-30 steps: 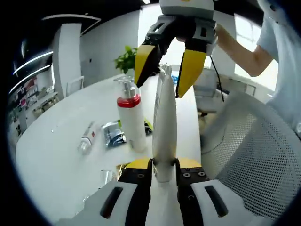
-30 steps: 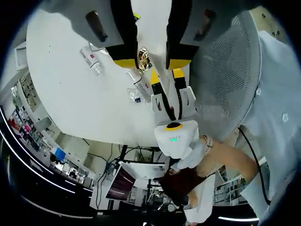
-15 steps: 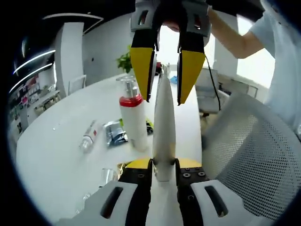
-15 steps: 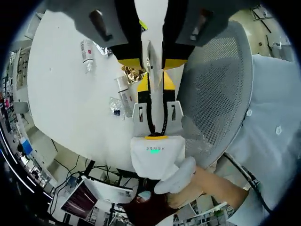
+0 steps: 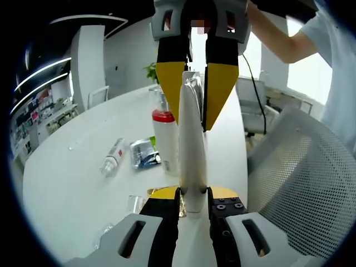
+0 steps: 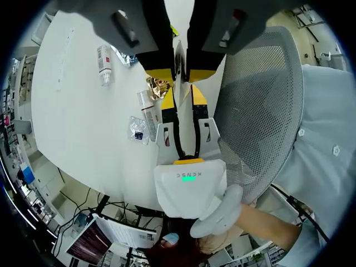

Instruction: Arrange the skincare products in the storage area until every visible bottle or jar stands upright without overlapping.

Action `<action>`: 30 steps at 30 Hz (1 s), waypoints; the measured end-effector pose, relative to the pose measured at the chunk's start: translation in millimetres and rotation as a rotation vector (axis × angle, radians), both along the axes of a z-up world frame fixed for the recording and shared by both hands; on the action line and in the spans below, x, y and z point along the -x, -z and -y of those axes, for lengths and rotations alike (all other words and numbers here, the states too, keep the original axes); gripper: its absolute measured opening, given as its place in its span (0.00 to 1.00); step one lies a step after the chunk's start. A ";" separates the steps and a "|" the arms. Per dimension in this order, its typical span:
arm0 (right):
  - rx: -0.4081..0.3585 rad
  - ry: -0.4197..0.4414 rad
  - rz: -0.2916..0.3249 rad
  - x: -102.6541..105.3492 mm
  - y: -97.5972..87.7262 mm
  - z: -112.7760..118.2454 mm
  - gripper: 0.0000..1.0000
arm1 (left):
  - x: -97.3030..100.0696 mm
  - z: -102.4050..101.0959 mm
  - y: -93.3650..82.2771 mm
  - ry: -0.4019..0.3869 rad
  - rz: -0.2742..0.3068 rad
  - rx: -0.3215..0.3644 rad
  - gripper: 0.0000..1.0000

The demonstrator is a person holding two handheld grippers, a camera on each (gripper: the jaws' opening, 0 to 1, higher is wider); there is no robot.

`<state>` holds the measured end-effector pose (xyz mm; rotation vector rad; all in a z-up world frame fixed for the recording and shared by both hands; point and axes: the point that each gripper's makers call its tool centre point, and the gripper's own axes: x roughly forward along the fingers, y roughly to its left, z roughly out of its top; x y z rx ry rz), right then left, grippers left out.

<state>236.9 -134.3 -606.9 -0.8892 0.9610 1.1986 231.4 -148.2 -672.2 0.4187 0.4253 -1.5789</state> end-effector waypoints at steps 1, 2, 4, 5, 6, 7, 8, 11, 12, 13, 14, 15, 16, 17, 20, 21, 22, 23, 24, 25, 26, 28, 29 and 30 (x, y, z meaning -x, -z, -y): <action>-0.001 0.003 -0.001 -1.1 -0.1 0.6 0.07 | -1.1 0.7 0.2 0.000 0.000 -0.002 0.16; 0.000 0.005 0.000 -1.7 -0.1 1.0 0.07 | -2.2 1.2 0.3 -0.001 -0.001 -0.004 0.16; 0.001 0.009 0.005 -3.2 -0.2 2.1 0.07 | -5.0 2.1 0.3 -0.002 0.004 -0.005 0.16; 0.003 0.011 0.006 -3.2 -0.3 2.0 0.07 | -6.3 2.7 0.3 -0.004 0.003 -0.004 0.16; 0.005 0.013 0.006 -4.4 -0.3 2.7 0.07 | -7.9 3.6 0.3 -0.006 0.002 -0.005 0.16; 0.008 0.014 0.009 -6.4 -0.2 3.9 0.07 | -9.1 4.4 0.5 -0.008 0.002 -0.006 0.16; 0.010 0.015 0.010 -8.4 -0.1 4.3 0.07 | -11.1 5.5 1.1 -0.011 0.003 -0.009 0.16; 0.019 0.021 0.013 -13.9 0.0 7.3 0.07 | -15.6 8.0 2.7 -0.018 -0.001 -0.013 0.16; 0.020 0.023 0.014 -14.6 0.0 7.8 0.07 | -16.9 8.6 3.0 -0.020 0.002 -0.013 0.16; 0.022 0.025 0.016 -15.8 0.1 8.8 0.07 | -18.9 9.7 3.2 -0.023 0.001 -0.013 0.16; 0.022 0.032 0.014 -17.3 0.0 10.2 0.07 | -19.8 10.4 3.3 -0.024 -0.001 -0.014 0.16; 0.022 0.034 0.013 -18.0 0.0 10.8 0.07 | -20.4 10.9 3.5 -0.025 -0.001 -0.014 0.16; 0.021 0.037 0.013 -19.9 0.1 11.9 0.07 | -21.6 11.8 3.8 -0.027 -0.001 -0.015 0.16; 0.020 0.042 0.012 -21.4 0.1 12.5 0.07 | -22.4 12.3 4.0 -0.030 -0.002 -0.015 0.16; 0.016 0.054 0.013 -26.4 0.2 15.2 0.07 | -25.9 14.6 4.6 -0.038 -0.001 -0.017 0.16; 0.015 0.055 0.015 -27.4 0.2 16.0 0.07 | -27.9 15.8 4.7 -0.043 -0.002 -0.019 0.16; 0.016 0.061 0.015 -30.7 0.2 16.8 0.07 | -29.2 16.6 4.9 -0.044 -0.001 -0.021 0.16; 0.017 0.064 0.016 -33.1 0.2 17.4 0.07 | -31.3 17.9 5.2 -0.046 -0.003 -0.024 0.16; 0.018 0.069 0.017 -34.5 0.1 18.7 0.07 | -32.6 18.6 5.4 -0.051 -0.008 -0.027 0.16; 0.020 0.072 0.019 -35.6 0.2 20.1 0.07 | -34.7 20.0 5.3 -0.056 -0.013 -0.027 0.16; 0.022 0.075 0.020 -39.5 0.4 21.4 0.07 | -35.9 21.0 5.4 -0.057 -0.011 -0.026 0.16; 0.024 0.084 0.018 -43.1 0.6 23.7 0.07 | -38.8 23.4 6.1 -0.061 -0.014 -0.029 0.16; 0.023 0.089 0.017 -45.1 0.6 25.1 0.07 | -39.9 24.3 6.3 -0.063 -0.013 -0.029 0.16; 0.023 0.093 0.017 -45.4 0.6 26.2 0.07 | -41.9 25.6 6.2 -0.066 -0.012 -0.027 0.16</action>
